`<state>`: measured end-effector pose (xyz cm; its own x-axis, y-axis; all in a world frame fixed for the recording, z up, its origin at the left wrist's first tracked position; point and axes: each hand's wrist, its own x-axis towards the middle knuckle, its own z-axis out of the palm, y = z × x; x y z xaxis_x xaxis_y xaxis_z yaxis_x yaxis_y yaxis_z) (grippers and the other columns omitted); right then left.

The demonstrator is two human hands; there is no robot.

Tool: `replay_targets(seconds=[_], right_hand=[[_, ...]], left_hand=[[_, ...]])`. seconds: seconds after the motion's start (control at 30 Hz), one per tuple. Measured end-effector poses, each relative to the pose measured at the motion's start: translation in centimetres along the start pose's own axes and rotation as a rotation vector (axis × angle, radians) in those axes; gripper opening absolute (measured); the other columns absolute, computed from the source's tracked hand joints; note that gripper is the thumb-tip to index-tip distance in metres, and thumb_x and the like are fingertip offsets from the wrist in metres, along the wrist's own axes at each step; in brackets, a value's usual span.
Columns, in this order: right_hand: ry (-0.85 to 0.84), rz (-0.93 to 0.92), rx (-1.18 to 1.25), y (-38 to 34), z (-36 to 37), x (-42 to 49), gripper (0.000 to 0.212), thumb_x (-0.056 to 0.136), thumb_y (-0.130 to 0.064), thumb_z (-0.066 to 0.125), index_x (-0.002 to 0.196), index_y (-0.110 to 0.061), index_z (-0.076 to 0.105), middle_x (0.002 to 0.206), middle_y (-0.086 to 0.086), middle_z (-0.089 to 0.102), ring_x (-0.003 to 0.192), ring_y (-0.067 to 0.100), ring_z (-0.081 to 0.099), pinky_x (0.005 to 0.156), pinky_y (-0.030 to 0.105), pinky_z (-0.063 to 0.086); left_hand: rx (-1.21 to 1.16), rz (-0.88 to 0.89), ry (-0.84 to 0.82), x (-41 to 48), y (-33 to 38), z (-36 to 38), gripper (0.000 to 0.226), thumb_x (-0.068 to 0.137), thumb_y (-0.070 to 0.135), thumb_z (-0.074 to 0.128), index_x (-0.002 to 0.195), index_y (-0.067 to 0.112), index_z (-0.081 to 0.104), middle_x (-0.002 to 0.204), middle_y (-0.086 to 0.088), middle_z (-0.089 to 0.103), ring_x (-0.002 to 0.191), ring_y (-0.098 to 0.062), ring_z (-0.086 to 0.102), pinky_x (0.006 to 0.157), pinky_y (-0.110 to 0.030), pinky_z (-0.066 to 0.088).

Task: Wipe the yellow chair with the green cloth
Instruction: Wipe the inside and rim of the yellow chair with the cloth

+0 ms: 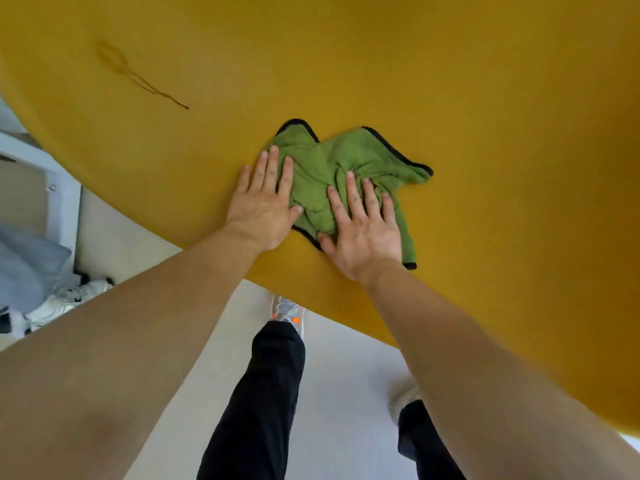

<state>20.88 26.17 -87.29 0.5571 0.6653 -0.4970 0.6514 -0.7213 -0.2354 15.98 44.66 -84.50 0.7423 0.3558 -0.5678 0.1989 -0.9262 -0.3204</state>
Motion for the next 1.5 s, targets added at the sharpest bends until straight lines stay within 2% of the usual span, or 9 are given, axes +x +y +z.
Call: replay_targets(seconds=[0.23, 0.4, 0.67, 0.83, 1.03, 1.17, 1.27, 1.37, 1.5], right_hand=[[0.275, 0.305, -0.176, 12.6, -7.6, 6.8, 0.089, 0.089, -0.073, 0.031, 0.160, -0.029, 0.000, 0.168, -0.001, -0.014, 0.154, 0.028, 0.002, 0.119, 0.056, 0.015], [0.085, 0.191, 0.045, 6.0, -3.7, 0.7, 0.069, 0.104, -0.046, 0.032, 0.160, -0.026, -0.002, 0.166, 0.003, -0.020, 0.154, 0.027, -0.012, 0.124, 0.050, 0.005], [-0.047, -0.080, 0.041, 0.1, -0.4, 1.2, 0.075, 0.102, -0.046, 0.023, 0.149, -0.030, -0.033, 0.154, 0.000, -0.044, 0.147, 0.026, -0.031, 0.123, 0.050, -0.007], [0.242, 0.057, -0.149, 4.7, -8.4, 12.0, 0.076, 0.103, -0.047, 0.029, 0.154, -0.030, -0.024, 0.155, 0.004, -0.042, 0.154, 0.026, -0.011, 0.121, 0.050, 0.008], [0.863, 0.024, -0.370, 9.1, -22.6, 17.3, 0.057, 0.100, -0.028, 0.046, 0.154, -0.026, 0.032, 0.166, 0.007, 0.020, 0.147, 0.032, 0.025, 0.113, 0.057, 0.025], [1.099, 0.061, -0.474, 13.0, -28.1, 16.1, 0.054, 0.103, -0.029, 0.036, 0.156, -0.031, 0.027, 0.166, 0.004, 0.018, 0.149, 0.030, 0.019, 0.120, 0.053, 0.012], [0.983, 0.088, -0.437, 15.0, -25.4, 14.0, 0.063, 0.100, -0.026, 0.042, 0.159, -0.029, 0.019, 0.168, 0.003, 0.001, 0.153, 0.029, 0.005, 0.122, 0.050, -0.001], [0.656, 0.061, -0.331, 14.6, -18.5, 11.6, 0.069, 0.096, -0.026, 0.053, 0.158, -0.026, 0.023, 0.168, 0.004, 0.009, 0.151, 0.035, 0.016, 0.122, 0.052, 0.007], [0.183, -0.037, -0.283, 11.2, -8.6, 7.2, 0.072, 0.101, -0.035, 0.035, 0.156, -0.029, -0.012, 0.167, -0.002, 0.018, 0.154, 0.029, 0.007, 0.121, 0.046, -0.007]], left_hand=[[-0.246, 0.136, 0.330, 13.0, 7.1, -10.7, 0.084, 0.100, 0.054, 0.034, 0.157, 0.010, -0.010, 0.162, -0.028, -0.012, 0.151, -0.043, -0.006, 0.123, -0.051, 0.005], [-0.143, 0.238, 0.144, 4.8, 5.6, -4.5, 0.070, 0.106, 0.033, 0.031, 0.157, 0.018, -0.014, 0.160, -0.031, -0.018, 0.150, -0.046, -0.009, 0.122, -0.052, 0.002], [-0.100, 0.292, 0.094, 1.7, -3.0, -0.7, 0.074, 0.101, 0.057, 0.022, 0.157, 0.023, -0.012, 0.155, -0.033, -0.026, 0.146, -0.053, -0.015, 0.121, -0.058, -0.001], [-0.039, 0.232, 0.370, 12.4, -1.9, -8.1, 0.075, 0.103, 0.048, 0.029, 0.158, 0.010, -0.007, 0.161, -0.029, -0.018, 0.150, -0.044, -0.014, 0.122, -0.054, 0.002], [-0.292, 0.117, 0.812, 16.5, -2.0, -19.3, 0.083, 0.093, 0.038, 0.050, 0.155, -0.002, 0.010, 0.162, -0.031, 0.007, 0.152, -0.041, 0.007, 0.123, -0.049, 0.013], [-0.365, 0.134, 1.008, 17.5, -1.7, -25.8, 0.083, 0.090, 0.037, 0.054, 0.155, 0.004, 0.015, 0.158, -0.036, 0.013, 0.149, -0.048, 0.012, 0.122, -0.052, 0.018], [-0.334, 0.176, 0.923, 17.3, 0.2, -25.0, 0.078, 0.093, 0.037, 0.052, 0.157, 0.013, 0.015, 0.161, -0.032, 0.007, 0.151, -0.044, 0.006, 0.122, -0.052, 0.014], [-0.159, 0.338, 0.652, 16.2, 1.7, -18.7, 0.065, 0.099, 0.036, 0.047, 0.156, 0.022, 0.019, 0.165, -0.023, 0.003, 0.153, -0.037, -0.002, 0.122, -0.051, 0.004], [-0.086, 0.492, 0.309, 11.9, 1.9, -8.5, 0.063, 0.102, 0.038, 0.040, 0.158, 0.026, 0.014, 0.167, -0.017, -0.002, 0.153, -0.032, -0.011, 0.122, -0.050, 0.001]])
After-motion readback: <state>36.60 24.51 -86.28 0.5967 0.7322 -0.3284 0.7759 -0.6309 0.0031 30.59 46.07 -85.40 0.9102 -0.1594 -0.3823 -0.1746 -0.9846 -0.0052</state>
